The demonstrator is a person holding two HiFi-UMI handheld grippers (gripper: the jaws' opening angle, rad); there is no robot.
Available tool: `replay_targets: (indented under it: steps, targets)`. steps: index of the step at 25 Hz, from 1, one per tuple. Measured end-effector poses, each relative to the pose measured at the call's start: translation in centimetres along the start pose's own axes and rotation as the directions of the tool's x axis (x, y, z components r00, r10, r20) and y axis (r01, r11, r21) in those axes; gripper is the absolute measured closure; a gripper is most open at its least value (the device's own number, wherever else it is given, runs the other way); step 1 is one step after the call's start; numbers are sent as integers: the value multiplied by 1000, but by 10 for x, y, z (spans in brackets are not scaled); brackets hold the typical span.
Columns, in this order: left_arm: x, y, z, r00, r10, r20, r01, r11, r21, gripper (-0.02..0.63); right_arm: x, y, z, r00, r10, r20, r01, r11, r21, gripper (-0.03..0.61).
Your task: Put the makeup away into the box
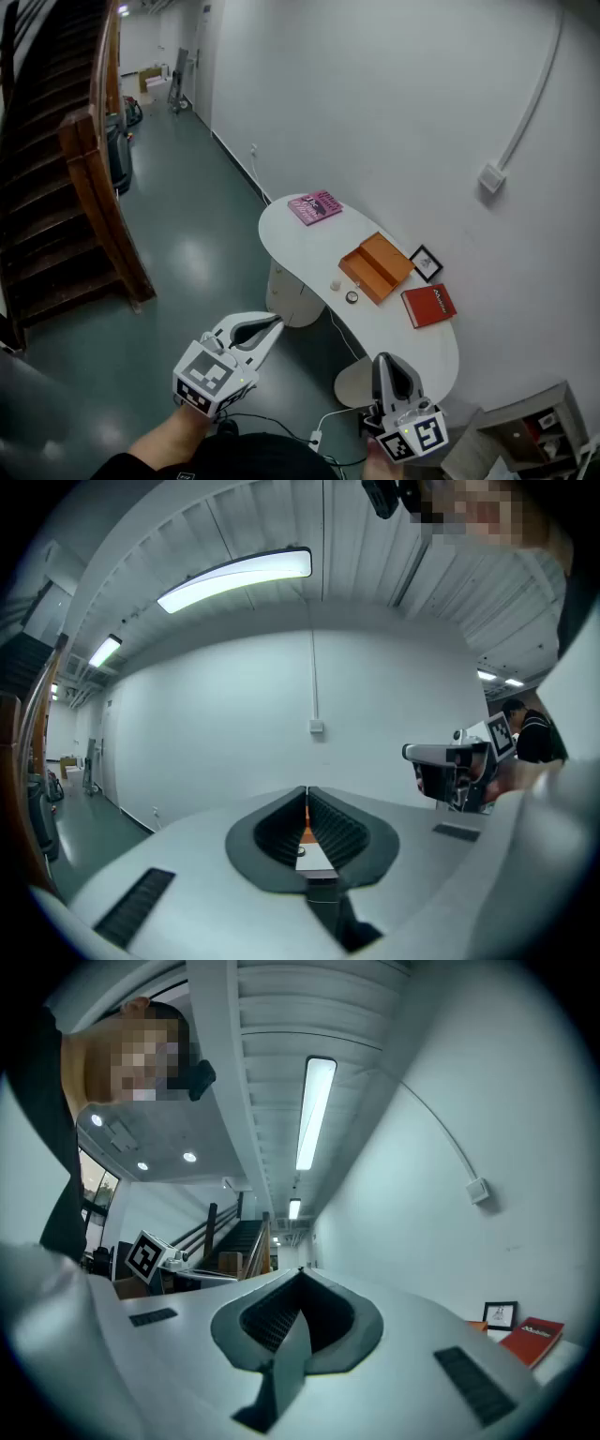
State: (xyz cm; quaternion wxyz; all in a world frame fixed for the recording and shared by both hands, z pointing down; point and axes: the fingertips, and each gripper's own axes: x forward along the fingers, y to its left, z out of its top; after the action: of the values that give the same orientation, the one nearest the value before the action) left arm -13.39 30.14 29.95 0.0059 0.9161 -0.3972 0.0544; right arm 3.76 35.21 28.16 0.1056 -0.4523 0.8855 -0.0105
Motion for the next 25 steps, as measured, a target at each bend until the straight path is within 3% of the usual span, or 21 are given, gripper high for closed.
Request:
replay_targets:
  steps: [13, 18, 25]
  targets:
    - [17, -38, 1, 1000, -20, 7, 21, 1000, -19, 595, -48, -22, 8, 999, -35, 3, 35, 999, 15, 545]
    - [34, -66, -6, 999, -44, -2, 44, 999, -15, 595, -69, -24, 12, 998, 48, 28, -49, 998, 33, 543]
    - [43, -96, -12, 999, -37, -15, 37, 999, -22, 595, -88, -25, -6, 992, 128, -17, -126, 989, 73, 541]
